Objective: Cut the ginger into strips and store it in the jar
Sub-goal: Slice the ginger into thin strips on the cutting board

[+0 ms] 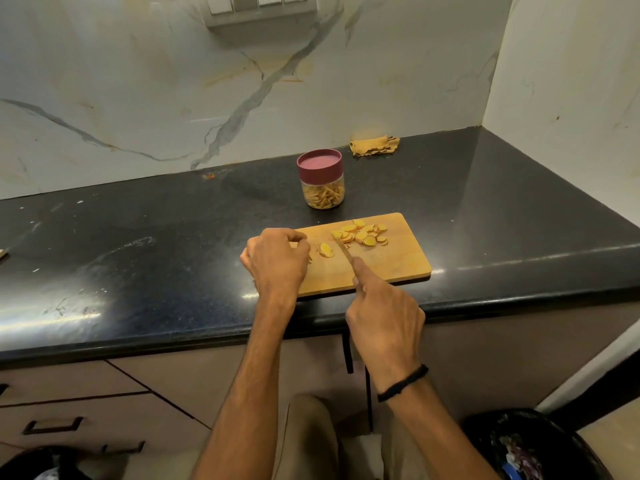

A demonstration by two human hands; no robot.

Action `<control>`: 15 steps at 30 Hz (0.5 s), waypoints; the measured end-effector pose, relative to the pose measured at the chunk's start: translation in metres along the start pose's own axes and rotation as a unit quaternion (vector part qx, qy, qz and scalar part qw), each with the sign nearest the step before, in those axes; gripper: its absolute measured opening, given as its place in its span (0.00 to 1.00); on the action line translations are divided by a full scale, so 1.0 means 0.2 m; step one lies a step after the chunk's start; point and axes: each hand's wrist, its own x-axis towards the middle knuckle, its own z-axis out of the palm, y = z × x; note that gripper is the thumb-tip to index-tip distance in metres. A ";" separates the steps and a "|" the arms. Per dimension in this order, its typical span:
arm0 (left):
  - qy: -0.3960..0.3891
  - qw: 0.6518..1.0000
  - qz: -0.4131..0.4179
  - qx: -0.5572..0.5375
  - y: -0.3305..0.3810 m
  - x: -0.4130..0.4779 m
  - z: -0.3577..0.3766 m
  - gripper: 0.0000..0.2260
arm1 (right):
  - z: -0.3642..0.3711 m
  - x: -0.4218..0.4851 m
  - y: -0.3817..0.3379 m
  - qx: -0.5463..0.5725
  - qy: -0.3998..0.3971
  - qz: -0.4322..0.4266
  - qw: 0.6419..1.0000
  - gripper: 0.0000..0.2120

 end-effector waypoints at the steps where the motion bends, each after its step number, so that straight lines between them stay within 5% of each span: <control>1: 0.002 1.000 0.004 -0.023 -0.02 0.01 -0.01 0.08 | 0.02 0.02 -0.01 -0.004 -0.005 0.005 1.000 0.26; 7: -0.055 0.969 -0.059 -0.234 -0.07 0.03 -0.04 0.16 | 0.09 0.01 -0.05 -0.033 -0.025 0.005 0.999 0.28; 15: -0.102 0.942 -0.086 -0.307 -0.06 0.02 -0.01 0.19 | 0.15 -0.03 -0.14 -0.029 -0.041 0.001 0.999 0.30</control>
